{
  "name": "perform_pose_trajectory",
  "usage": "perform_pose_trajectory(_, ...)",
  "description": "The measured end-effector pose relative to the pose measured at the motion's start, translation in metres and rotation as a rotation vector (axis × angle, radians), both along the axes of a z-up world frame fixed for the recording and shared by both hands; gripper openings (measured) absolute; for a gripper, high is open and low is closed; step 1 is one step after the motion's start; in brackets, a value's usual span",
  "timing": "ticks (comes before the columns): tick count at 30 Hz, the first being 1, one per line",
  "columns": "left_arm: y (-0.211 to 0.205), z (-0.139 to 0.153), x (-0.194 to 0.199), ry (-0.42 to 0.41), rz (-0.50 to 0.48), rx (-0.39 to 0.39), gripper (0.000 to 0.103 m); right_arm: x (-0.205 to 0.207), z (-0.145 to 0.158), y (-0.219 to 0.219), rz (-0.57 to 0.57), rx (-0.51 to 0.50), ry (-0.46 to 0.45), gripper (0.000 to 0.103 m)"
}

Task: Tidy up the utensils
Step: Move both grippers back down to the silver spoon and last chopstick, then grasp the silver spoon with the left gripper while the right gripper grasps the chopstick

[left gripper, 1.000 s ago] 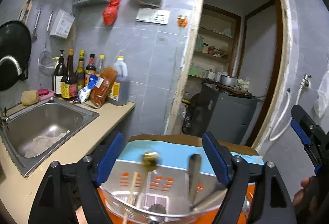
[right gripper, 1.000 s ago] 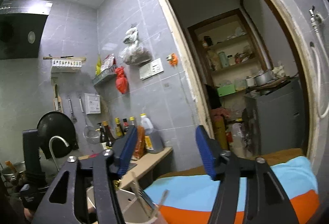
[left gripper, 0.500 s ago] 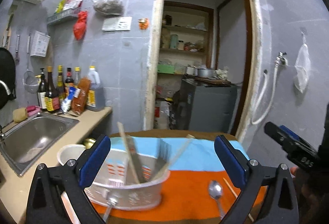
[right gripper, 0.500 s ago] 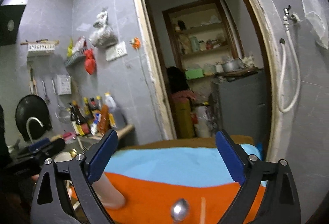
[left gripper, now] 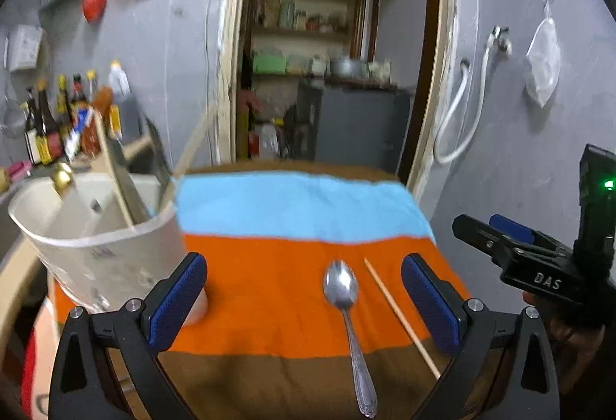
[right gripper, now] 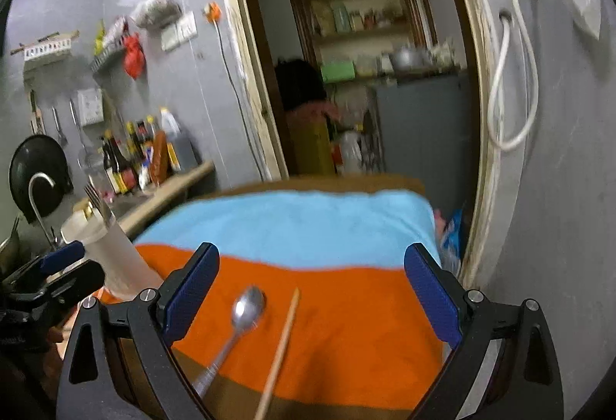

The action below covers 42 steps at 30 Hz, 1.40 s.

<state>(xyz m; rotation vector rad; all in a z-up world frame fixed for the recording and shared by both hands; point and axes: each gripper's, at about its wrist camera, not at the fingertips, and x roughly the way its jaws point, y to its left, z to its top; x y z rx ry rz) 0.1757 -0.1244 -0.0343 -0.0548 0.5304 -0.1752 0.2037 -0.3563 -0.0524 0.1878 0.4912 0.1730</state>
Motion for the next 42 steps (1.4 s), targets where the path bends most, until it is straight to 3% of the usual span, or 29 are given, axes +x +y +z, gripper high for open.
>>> perform_pose_trajectory(7,-0.009,-0.038,0.041,0.163,-0.025,-0.011,0.100,0.019,-0.039,-0.010,0.030,0.028,0.122,0.094)
perform_pose_trajectory(9,-0.012,-0.045,0.051,0.200,-0.048,-0.012,0.093,0.024,-0.047,-0.012,0.041,0.038,0.140,0.092)
perform_pose_trajectory(13,-0.017,-0.060,0.069,0.280,-0.091,-0.028,0.083,0.033,-0.060,-0.011,0.068,0.052,0.179,0.072)
perform_pose_trajectory(19,-0.021,-0.076,0.089,0.365,-0.141,-0.078,0.071,0.039,-0.073,-0.004,0.117,0.065,0.222,0.057)
perform_pose_trajectory(29,-0.024,-0.083,0.109,0.418,-0.223,-0.091,0.047,0.045,-0.081,0.015,0.220,0.055,0.270,0.033)
perform_pose_trajectory(40,-0.029,-0.084,0.118,0.436,-0.266,-0.070,0.043,0.046,-0.087,0.020,0.252,0.034,0.323,0.030)
perform_pose_trajectory(42,-0.030,-0.084,0.118,0.437,-0.268,-0.059,0.036,0.047,-0.088,0.019,0.250,0.032,0.328,0.030)
